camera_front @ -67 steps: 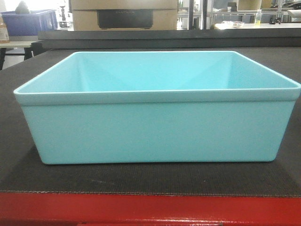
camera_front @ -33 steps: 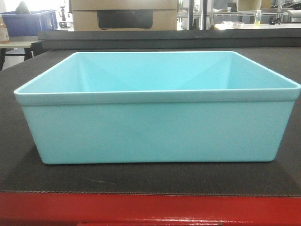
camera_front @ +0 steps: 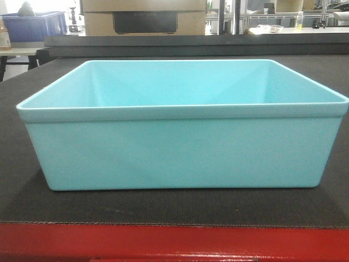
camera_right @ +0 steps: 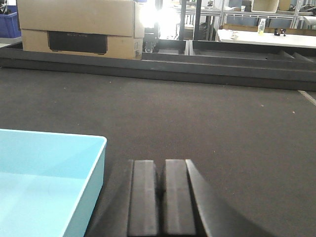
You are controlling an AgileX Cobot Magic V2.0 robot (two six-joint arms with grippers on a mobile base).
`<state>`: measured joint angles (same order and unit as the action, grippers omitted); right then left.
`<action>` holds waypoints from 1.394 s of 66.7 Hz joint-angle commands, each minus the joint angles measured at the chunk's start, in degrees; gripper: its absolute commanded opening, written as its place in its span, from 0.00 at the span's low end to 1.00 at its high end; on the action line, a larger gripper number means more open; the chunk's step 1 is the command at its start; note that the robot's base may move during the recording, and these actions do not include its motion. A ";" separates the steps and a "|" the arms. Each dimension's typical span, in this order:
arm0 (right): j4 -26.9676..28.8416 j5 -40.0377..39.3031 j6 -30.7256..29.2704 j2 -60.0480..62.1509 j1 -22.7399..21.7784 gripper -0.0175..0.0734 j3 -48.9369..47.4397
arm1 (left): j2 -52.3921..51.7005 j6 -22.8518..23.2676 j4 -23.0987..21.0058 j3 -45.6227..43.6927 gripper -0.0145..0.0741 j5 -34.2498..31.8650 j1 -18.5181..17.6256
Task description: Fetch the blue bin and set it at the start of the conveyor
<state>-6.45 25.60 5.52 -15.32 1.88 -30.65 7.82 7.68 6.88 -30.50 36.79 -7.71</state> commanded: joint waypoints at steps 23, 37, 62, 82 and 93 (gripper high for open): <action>-0.54 -1.73 -0.52 0.20 0.05 0.01 0.34 | -0.30 -0.06 -0.11 0.10 0.04 -1.92 0.14; -0.54 -1.73 -0.52 0.20 0.05 0.01 0.34 | -1.61 -0.19 0.12 0.15 0.04 -2.32 1.33; -0.54 -1.73 -0.52 0.20 0.05 0.01 0.34 | -7.82 -6.67 -5.13 23.03 0.04 -24.30 10.40; -0.54 -1.86 -0.52 0.26 0.05 0.01 0.34 | -7.82 -6.67 -9.23 30.50 0.04 -30.31 10.40; -0.54 -1.86 -0.52 0.26 0.05 0.01 0.34 | -7.82 -6.67 -9.23 30.50 0.04 -30.43 10.40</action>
<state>-6.45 25.28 5.42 -15.20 1.88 -30.23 0.26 1.32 -1.95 0.05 7.44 2.65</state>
